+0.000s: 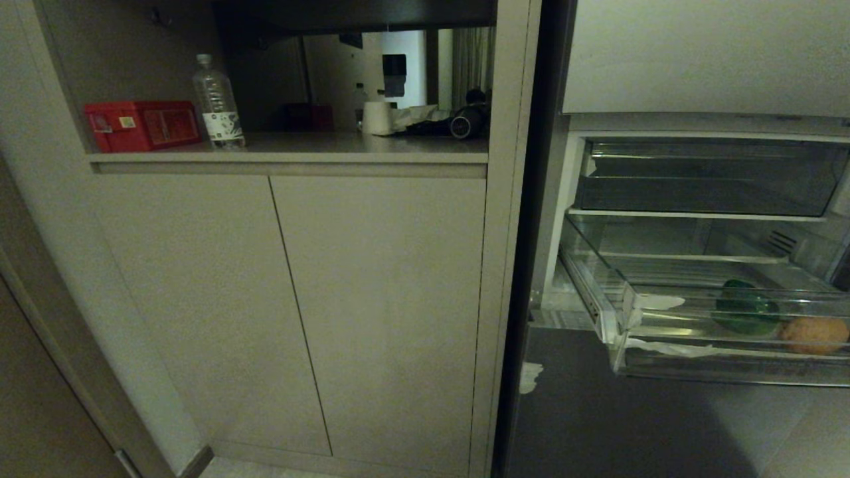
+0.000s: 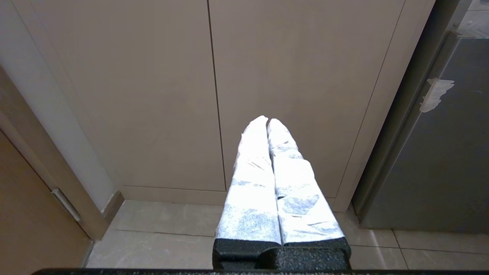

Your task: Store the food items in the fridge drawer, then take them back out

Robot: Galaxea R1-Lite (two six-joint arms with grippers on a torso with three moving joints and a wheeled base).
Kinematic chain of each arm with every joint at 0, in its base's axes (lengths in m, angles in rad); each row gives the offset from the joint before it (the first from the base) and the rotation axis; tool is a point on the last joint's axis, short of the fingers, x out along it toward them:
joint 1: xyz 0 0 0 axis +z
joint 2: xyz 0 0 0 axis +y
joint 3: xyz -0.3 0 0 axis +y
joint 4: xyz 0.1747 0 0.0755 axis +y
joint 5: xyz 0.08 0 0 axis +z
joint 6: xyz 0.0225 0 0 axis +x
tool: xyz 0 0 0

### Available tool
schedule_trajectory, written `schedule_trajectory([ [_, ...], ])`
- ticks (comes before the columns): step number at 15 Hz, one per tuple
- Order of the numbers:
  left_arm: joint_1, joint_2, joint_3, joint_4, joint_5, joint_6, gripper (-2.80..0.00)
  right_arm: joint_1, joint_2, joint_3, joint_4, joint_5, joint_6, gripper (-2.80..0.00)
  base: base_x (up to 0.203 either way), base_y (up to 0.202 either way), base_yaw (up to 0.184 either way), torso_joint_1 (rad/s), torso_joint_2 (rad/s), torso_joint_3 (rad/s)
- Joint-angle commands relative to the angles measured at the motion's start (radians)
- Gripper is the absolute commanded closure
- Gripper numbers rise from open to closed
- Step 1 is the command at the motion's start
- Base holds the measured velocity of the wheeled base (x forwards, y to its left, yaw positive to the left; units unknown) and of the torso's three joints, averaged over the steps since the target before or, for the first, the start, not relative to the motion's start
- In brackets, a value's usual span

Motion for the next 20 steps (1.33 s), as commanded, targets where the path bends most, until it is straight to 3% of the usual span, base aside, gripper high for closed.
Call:
schedule_trajectory([
  [1, 0.0, 0.0, -0.001, 0.001, 0.0, 0.0, 0.0, 0.0, 0.0, 0.032, -0.002, -0.009, 0.019, 0.0, 0.0, 0.0, 0.0, 0.0, 0.0, 0.0],
  [15, 0.0, 0.0, -0.001, 0.001, 0.0, 0.0, 0.0, 0.0, 0.0, 0.032, -0.004, -0.034, 0.04, 0.0, 0.0, 0.0, 0.0, 0.002, 0.0, -0.002],
  [20, 0.0, 0.0, 0.0, 0.001, 0.0, 0.0, 0.0, -0.001, 0.0, 0.032, -0.004, -0.034, 0.04, 0.0, 0.0, 0.0, 0.0, 0.17, -0.42, -0.254],
])
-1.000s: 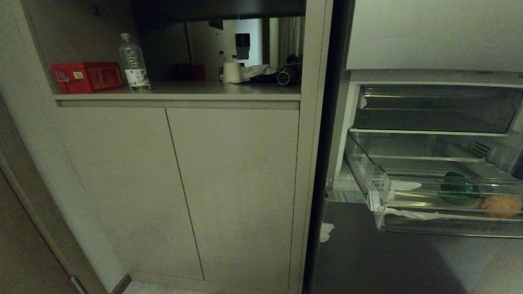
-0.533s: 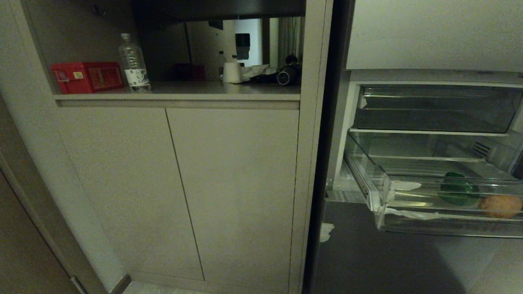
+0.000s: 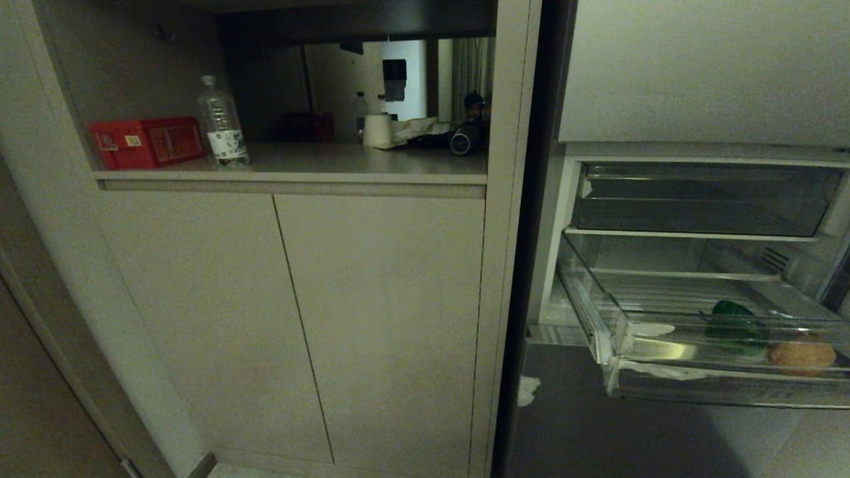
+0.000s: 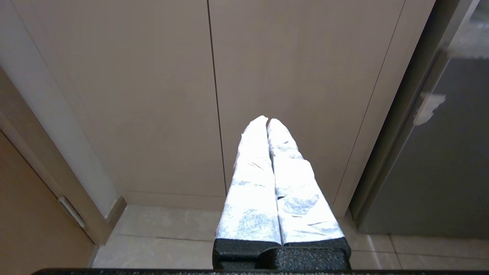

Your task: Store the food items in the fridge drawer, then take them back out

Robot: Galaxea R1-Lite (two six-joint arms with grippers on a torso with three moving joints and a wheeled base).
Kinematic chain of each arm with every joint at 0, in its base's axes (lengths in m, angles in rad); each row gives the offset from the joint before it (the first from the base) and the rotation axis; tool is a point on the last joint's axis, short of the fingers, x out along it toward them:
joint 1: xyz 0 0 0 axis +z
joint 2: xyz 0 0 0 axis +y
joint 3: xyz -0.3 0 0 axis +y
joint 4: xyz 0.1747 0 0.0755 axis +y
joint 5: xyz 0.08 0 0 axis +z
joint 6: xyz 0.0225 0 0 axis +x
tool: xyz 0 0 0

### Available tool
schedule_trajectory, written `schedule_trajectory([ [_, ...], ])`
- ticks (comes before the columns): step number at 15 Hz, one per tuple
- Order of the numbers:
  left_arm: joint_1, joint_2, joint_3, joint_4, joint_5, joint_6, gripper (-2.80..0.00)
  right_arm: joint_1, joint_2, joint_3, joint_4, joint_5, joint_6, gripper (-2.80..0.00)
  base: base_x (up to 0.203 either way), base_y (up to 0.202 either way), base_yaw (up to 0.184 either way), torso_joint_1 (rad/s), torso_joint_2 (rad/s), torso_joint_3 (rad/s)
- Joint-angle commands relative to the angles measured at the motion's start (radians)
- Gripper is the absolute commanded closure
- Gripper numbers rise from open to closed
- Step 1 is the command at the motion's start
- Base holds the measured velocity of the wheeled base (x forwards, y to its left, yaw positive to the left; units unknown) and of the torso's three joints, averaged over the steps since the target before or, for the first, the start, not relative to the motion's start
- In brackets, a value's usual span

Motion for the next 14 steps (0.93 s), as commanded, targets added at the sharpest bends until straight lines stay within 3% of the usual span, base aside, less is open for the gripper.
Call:
schedule_trajectory([
  [1, 0.0, 0.0, -0.001, 0.001, 0.0, 0.0, 0.0, 0.0, 0.0, 0.032, -0.001, 0.0, 0.0, 0.0, 0.0, 0.0, 0.0, 0.218, -0.54, -0.311],
  [8, 0.0, 0.0, -0.001, 0.001, 0.0, 0.0, 0.0, 0.0, 0.0, 0.032, -0.001, -0.001, 0.017, 0.0, 0.0, 0.0, 0.0, 0.25, -0.58, -0.33],
  [14, 0.0, 0.0, 0.001, 0.001, 0.0, 0.0, 0.0, 0.001, 0.0, 0.032, -0.001, -0.001, 0.016, 0.0, 0.0, 0.0, 0.0, 0.178, -0.38, -0.215],
])
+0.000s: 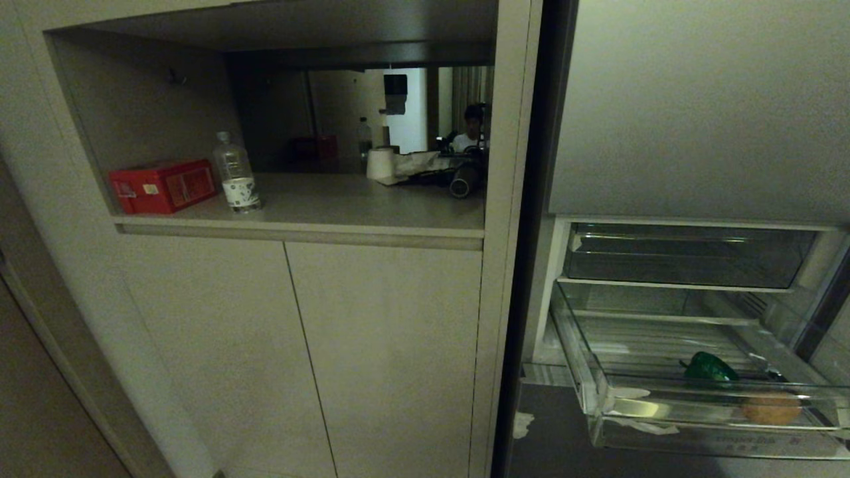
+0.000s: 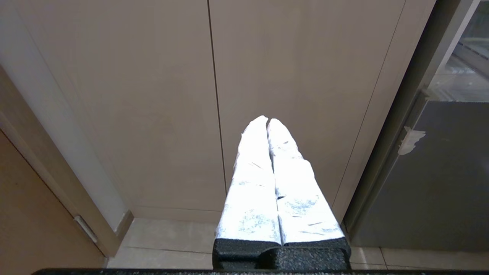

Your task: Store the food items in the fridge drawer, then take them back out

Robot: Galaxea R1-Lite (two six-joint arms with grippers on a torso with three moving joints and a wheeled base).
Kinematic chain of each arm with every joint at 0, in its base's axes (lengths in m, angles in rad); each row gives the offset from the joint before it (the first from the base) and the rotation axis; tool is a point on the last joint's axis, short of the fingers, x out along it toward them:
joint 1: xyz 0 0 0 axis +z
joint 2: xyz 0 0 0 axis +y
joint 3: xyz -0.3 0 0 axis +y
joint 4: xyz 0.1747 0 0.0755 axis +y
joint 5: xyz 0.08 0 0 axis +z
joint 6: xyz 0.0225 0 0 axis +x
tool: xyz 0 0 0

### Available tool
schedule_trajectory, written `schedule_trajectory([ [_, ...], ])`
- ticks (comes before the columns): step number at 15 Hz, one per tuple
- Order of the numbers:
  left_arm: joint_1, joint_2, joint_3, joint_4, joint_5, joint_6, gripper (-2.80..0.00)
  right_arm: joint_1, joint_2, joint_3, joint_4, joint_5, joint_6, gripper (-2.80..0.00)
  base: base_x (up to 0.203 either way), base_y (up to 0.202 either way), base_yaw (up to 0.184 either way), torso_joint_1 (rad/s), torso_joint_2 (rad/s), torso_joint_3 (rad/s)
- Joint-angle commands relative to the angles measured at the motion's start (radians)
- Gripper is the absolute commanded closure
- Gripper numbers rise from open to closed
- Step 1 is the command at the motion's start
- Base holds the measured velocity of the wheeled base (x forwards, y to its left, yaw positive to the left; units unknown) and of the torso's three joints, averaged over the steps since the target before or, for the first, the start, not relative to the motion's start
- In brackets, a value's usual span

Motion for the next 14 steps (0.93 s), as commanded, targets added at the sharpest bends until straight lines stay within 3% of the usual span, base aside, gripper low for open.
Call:
schedule_trajectory([
  [1, 0.0, 0.0, 0.001, 0.001, 0.0, 0.0, 0.0, 0.0, 0.0, 0.032, -0.001, 0.0, -0.001, 0.0, 0.0, 0.0, 0.0, 0.163, -0.35, -0.188],
  [4, 0.0, 0.0, -0.001, 0.001, 0.0, 0.0, 0.0, 0.0, 0.0, 0.032, -0.001, 0.0, -0.001, 0.0, 0.0, 0.0, 0.0, 0.122, -0.26, -0.138],
  [14, 0.0, 0.0, -0.001, 0.001, 0.0, 0.0, 0.0, 0.0, 0.0, 0.031, -0.001, 0.0, -0.001, 0.0, 0.0, 0.0, 0.0, 0.003, -0.01, -0.004],
])
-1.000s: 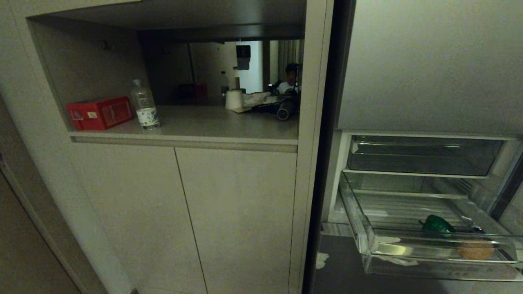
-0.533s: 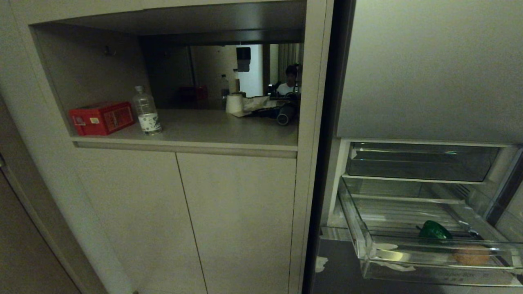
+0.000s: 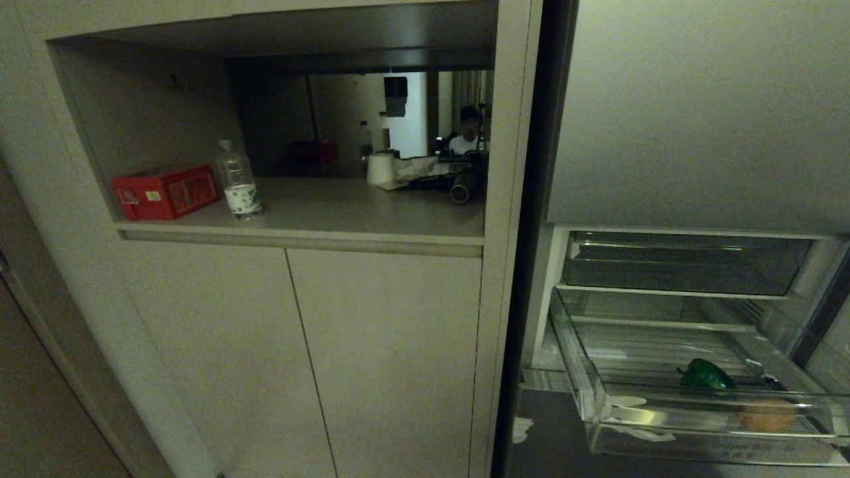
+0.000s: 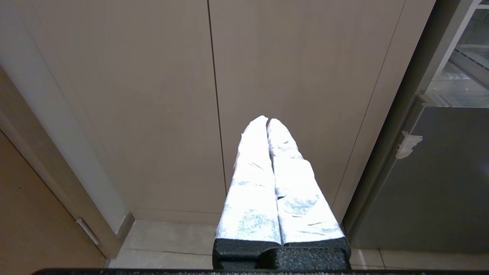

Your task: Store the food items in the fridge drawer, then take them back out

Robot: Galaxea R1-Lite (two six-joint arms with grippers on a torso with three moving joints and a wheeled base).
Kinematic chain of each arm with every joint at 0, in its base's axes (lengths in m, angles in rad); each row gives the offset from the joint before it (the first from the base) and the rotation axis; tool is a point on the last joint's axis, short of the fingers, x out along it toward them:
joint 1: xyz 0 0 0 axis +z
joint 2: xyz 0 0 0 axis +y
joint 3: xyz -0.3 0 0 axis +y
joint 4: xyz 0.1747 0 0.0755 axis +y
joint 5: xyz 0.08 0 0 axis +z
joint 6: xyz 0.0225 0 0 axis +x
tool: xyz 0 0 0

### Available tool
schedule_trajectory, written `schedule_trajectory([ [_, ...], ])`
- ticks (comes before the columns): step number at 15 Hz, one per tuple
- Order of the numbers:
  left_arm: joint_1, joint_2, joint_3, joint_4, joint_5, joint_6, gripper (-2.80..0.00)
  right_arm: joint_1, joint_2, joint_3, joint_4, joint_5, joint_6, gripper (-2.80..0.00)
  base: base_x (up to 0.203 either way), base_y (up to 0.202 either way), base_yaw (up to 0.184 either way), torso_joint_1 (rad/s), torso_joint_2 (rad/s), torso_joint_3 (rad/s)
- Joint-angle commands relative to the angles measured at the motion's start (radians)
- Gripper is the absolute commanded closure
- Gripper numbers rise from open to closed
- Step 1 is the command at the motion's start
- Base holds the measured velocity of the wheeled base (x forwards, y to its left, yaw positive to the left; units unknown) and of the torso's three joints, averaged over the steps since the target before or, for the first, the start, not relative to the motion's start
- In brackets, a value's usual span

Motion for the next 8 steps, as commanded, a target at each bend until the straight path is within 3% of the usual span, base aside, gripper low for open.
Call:
schedule_trajectory([
  [1, 0.0, 0.0, -0.001, 0.003, 0.001, 0.0, 0.0, 0.0, 0.0, 0.031, -0.001, 0.0, -0.002, 0.0, 0.0, 0.0, 0.0, -0.002, 0.0, -0.065],
  [8, 0.0, 0.0, -0.001, 0.003, 0.001, 0.0, 0.0, 0.0, 0.0, 0.031, -0.002, 0.0, -0.006, 0.0, 0.0, 0.0, 0.0, 0.003, 0.0, -0.169],
])
